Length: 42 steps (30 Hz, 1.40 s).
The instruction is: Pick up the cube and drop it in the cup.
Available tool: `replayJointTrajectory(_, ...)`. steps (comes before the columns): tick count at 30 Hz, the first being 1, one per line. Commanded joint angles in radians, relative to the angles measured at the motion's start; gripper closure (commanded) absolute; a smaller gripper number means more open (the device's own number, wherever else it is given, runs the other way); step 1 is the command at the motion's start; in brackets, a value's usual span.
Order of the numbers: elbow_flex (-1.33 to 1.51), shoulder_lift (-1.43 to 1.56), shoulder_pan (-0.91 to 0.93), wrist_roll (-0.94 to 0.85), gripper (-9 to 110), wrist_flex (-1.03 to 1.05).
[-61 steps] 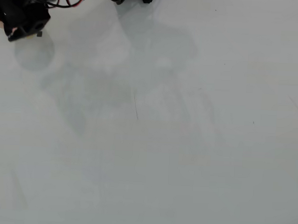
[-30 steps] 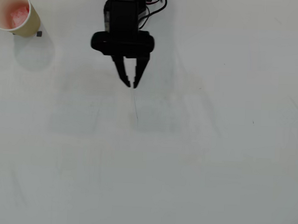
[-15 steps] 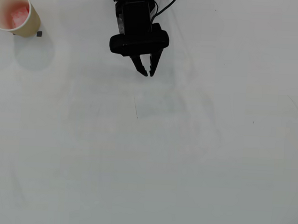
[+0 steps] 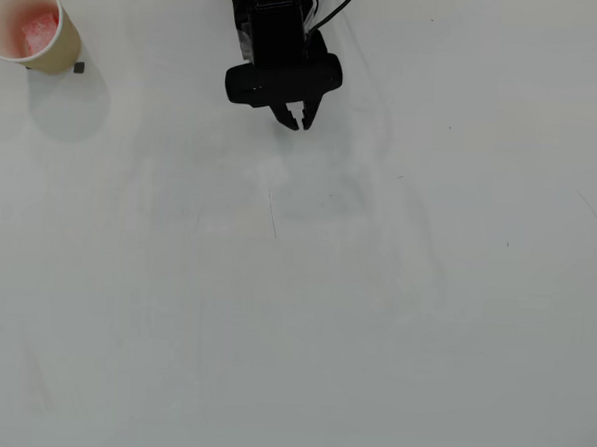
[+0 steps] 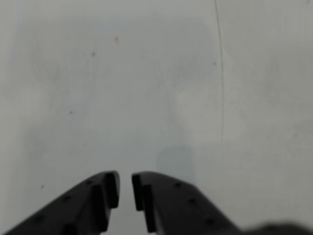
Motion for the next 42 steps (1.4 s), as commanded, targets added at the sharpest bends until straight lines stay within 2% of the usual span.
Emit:
replayJointTrajectory(1, 0.035, 0.044, -0.002, -0.008, 101, 0.031)
replayJointTrajectory(15, 0.035, 0.046, 0.037, 0.0, 101, 0.166)
replayJointTrajectory(42, 0.035, 0.046, 0.057, 0.005, 101, 0.167)
